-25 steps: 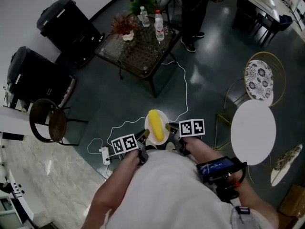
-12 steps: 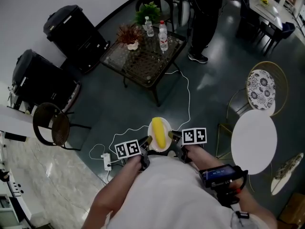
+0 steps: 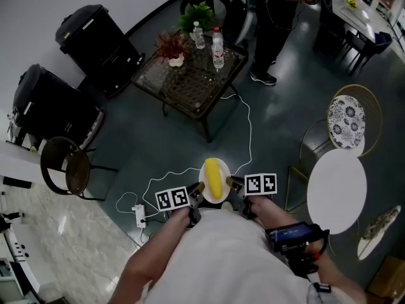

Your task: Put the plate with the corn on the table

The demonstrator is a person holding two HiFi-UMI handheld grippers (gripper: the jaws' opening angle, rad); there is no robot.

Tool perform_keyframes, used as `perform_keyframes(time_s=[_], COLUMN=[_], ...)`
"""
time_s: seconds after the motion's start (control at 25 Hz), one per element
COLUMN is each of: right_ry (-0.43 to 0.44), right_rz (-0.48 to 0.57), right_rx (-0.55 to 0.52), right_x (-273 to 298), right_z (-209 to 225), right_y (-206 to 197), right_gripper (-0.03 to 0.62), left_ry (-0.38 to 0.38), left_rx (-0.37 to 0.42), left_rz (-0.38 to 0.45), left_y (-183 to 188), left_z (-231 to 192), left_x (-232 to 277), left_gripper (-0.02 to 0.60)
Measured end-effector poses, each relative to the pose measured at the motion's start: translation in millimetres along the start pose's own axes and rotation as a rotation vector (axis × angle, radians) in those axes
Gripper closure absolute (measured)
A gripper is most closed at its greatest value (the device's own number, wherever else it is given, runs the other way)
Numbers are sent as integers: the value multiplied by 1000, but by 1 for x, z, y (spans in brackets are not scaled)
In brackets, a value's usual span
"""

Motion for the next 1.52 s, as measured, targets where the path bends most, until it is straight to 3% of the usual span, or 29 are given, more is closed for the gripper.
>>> perform_keyframes(time_s=[0.4,1.08,1.52], right_ry=[-27,-60,-88], right_rz=[-10,24,25], right_rx=[1,17,6], right_x=[27,97,138], right_z=[-1,-36,-63], right_y=[38,147,188], right_gripper=[551,551,551], left_ry=[-12,-38,-68], left_rx=[-18,2,-15], left_rz=[-22,-55,-64], left_y=[42,174,235], left_z=[-17,-51,-81], left_x=[20,41,40], left_gripper=[548,548,548])
Point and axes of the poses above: the fingertips, and each gripper's own axes: x forward along the fingers, z to its right, y out of its top, the point moved 4 cm from there along -x, backward along the fingers, and after that the axes turned 12 degrees about -y, right-handed, at the moved point
